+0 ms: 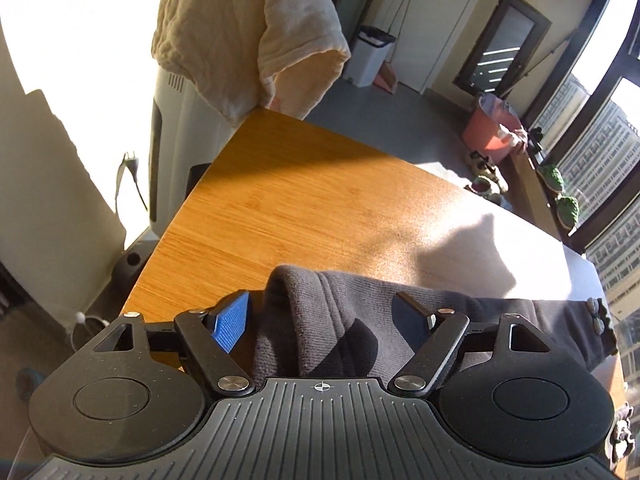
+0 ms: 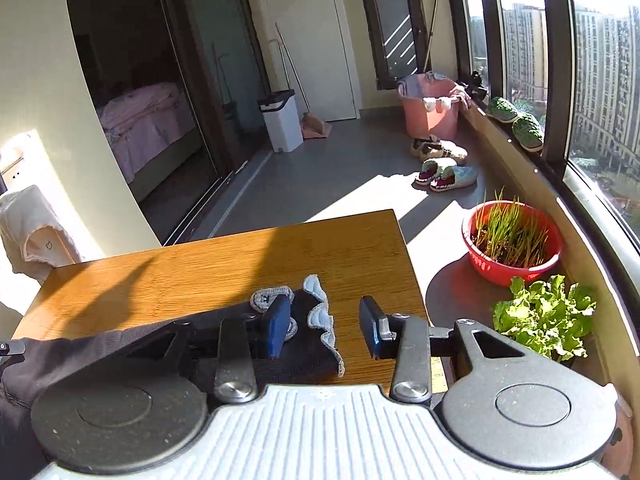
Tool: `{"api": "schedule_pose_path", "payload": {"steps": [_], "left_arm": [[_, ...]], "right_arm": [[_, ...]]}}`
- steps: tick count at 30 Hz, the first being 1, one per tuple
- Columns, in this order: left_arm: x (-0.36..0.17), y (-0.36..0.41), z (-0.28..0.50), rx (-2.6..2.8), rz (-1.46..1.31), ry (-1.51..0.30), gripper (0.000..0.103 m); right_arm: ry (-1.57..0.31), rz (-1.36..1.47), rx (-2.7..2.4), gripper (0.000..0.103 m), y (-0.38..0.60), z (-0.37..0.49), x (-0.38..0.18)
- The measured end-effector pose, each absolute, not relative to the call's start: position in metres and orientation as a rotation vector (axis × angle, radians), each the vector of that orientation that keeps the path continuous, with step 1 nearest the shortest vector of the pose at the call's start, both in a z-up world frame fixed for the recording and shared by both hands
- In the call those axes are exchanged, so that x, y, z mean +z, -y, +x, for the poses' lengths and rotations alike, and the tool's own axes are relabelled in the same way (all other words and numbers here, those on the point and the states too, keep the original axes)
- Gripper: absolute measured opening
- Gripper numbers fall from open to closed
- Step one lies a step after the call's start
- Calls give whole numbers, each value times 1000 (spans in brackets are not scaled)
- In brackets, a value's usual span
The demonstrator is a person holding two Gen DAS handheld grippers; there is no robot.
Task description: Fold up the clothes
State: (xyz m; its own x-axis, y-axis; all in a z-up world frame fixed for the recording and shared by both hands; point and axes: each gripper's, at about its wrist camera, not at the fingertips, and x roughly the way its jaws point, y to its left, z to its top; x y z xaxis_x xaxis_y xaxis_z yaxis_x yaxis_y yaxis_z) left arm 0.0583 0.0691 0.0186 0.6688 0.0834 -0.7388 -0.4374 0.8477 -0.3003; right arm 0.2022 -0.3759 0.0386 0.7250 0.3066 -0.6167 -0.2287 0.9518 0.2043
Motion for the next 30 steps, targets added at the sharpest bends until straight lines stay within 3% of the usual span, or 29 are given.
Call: {"api": "schedule_pose_path", "payload": {"steps": [4,7,10,13,14,18,25,27,29,30], "left_arm": [[17,-69,56,291,-477,-768,68],[16,-69,56,276,-464,-759,66],[14,-69,56,255,-436,-748,65],[12,-65,57,245,-393,-732,58],[14,-65,57,241,-386,-730,45],[45,-62,37,190,-381,-643,40],[89,-28,-81,46,-267,-480,43],[82,-22,-111,26,-259,-500,45],[78,-20,-128,27,-266,-512,47],[76,-20,-136,29,-270,-517,55]], "right_arm": [[-737,144,282,54,362,226,15],[-766,165,268,55,355,238,1],[-758,189,337,10,346,242,2],[-702,173,336,7,346,230,23],[-647,165,359,6,352,218,37],[-500,194,412,6,393,156,77],[-470,47,238,9,462,50,64],[-493,81,208,16,480,38,60],[-517,189,228,30,496,33,58],[-529,238,244,34,500,31,56]]}}
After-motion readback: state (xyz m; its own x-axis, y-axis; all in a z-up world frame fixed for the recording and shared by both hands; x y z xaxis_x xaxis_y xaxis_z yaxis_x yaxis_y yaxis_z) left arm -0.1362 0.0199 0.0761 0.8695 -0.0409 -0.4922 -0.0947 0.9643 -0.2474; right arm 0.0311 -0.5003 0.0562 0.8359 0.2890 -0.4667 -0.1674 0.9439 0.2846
